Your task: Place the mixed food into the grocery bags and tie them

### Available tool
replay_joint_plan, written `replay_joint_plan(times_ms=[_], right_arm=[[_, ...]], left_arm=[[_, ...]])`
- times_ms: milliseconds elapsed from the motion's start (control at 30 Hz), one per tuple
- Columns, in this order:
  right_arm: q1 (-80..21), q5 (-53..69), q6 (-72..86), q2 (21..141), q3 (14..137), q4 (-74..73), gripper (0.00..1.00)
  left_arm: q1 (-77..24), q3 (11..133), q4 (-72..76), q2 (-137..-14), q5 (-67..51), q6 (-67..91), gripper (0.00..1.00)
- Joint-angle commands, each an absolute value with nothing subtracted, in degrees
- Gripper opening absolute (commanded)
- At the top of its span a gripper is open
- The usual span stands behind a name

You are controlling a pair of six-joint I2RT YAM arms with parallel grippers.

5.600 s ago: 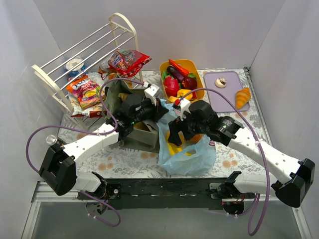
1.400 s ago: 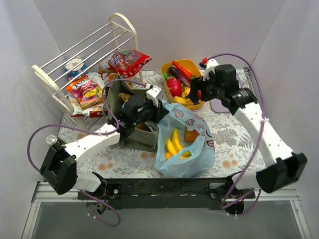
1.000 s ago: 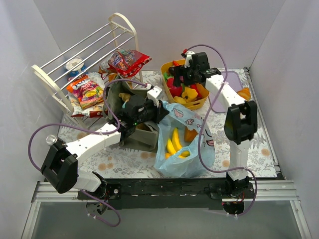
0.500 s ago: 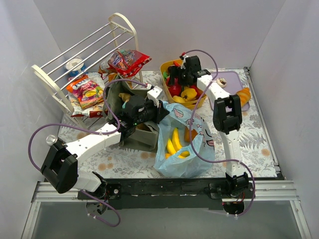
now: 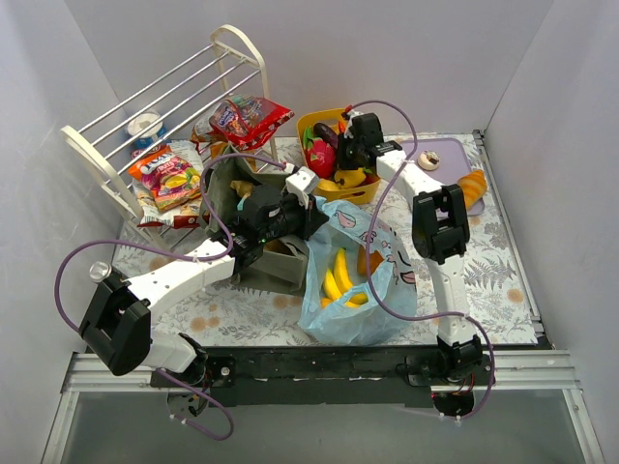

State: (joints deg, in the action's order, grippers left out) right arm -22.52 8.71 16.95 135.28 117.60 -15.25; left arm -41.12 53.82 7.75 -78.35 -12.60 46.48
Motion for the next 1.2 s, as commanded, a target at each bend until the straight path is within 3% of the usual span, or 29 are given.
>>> replay_joint_plan(times_ms=[0,200,233,367,400,700,1000,1167], right_arm=[[-22.24,5.63,15.03,126.92,114.61,-15.03,0.08],[-21.45,0.62,12.22,122.7,114.35,-20.9,0.09],[-21.53,0.96,11.69,121.04,113.48,-21.27,0.13],[-21.53,6.92,8.97,117.34,108.12,-21.18,0.6],[-21.53,7.12,8.53,117.16,107.06,-21.53,0.65],[-21.8,7.3,4.75,122.43,106.79,-27.95,0.78],[-22.24,5.01,4.04,127.35,106.7,-27.25,0.79],[-22.24,4.14,4.31,128.85,107.32,-25.58,0.46]], left_arm=[[-41.48,54.49,6.86,-77.34,-12.13,45.62,0.0],[-41.48,54.32,6.94,-76.91,-12.04,45.62,0.0],[-41.57,54.4,6.94,-76.99,-12.13,45.7,0.0],[-41.57,54.4,7.03,-77.08,-12.57,45.88,0.0],[-41.57,54.32,7.03,-77.17,-12.57,45.88,0.0],[-41.75,54.32,7.29,-77.96,-13.27,46.5,0.0],[-41.84,54.32,7.29,-78.05,-13.27,46.49,0.0],[-41.84,54.23,7.21,-77.61,-12.4,46.05,0.0]])
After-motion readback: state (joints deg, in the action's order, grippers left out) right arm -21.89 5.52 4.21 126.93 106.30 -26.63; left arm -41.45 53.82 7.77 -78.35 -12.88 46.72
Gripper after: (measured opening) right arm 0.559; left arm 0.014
